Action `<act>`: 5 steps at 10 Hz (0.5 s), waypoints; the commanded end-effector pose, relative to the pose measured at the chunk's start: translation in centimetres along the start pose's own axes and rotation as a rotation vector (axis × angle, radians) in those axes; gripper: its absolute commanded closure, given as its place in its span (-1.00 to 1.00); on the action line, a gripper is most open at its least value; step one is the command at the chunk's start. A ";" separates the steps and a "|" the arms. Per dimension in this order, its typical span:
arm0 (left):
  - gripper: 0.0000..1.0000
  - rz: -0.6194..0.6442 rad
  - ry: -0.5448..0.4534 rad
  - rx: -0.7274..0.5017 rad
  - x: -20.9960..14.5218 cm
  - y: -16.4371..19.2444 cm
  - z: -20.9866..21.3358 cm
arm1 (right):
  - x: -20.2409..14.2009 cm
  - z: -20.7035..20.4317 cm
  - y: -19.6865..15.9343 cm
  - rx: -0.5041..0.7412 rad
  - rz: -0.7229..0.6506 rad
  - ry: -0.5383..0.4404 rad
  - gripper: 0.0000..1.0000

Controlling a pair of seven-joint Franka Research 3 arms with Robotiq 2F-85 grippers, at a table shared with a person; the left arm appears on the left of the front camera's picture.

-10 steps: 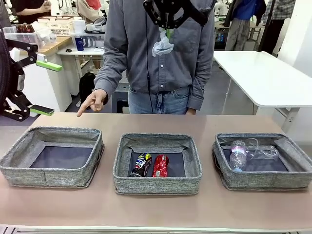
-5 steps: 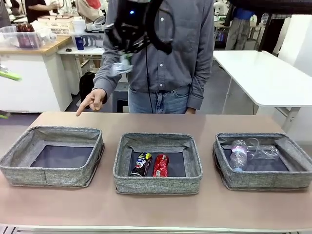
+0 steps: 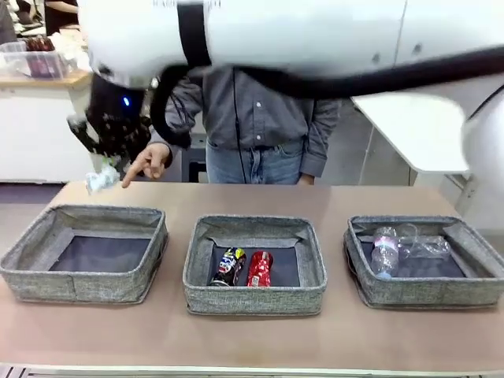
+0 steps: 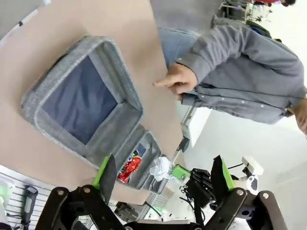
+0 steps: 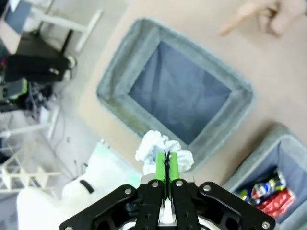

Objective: Sort the waste into the appropriate baskets.
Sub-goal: Place the picked waste into the Fabric basket indicated by the person.

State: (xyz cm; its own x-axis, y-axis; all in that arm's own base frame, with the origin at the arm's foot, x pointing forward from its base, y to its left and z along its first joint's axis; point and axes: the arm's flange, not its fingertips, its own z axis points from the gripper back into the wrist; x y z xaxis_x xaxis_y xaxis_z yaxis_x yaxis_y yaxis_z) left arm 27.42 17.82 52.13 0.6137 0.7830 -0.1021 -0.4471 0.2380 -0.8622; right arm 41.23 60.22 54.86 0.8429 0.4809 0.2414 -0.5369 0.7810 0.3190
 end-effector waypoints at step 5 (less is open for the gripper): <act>-1.00 -0.027 0.006 -0.025 -1.1 -0.9 0.0 | 4.9 -4.4 -1.1 0.089 0.324 0.031 0.96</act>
State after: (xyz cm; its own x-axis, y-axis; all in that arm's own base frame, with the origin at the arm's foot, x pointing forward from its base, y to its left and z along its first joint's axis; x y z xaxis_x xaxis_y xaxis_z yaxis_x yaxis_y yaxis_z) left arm 27.38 16.70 53.35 0.6399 0.7652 -0.0706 -0.4109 0.2631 -0.8729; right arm 45.36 62.05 50.54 0.6739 0.6614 0.3293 -0.7383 0.6206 0.2643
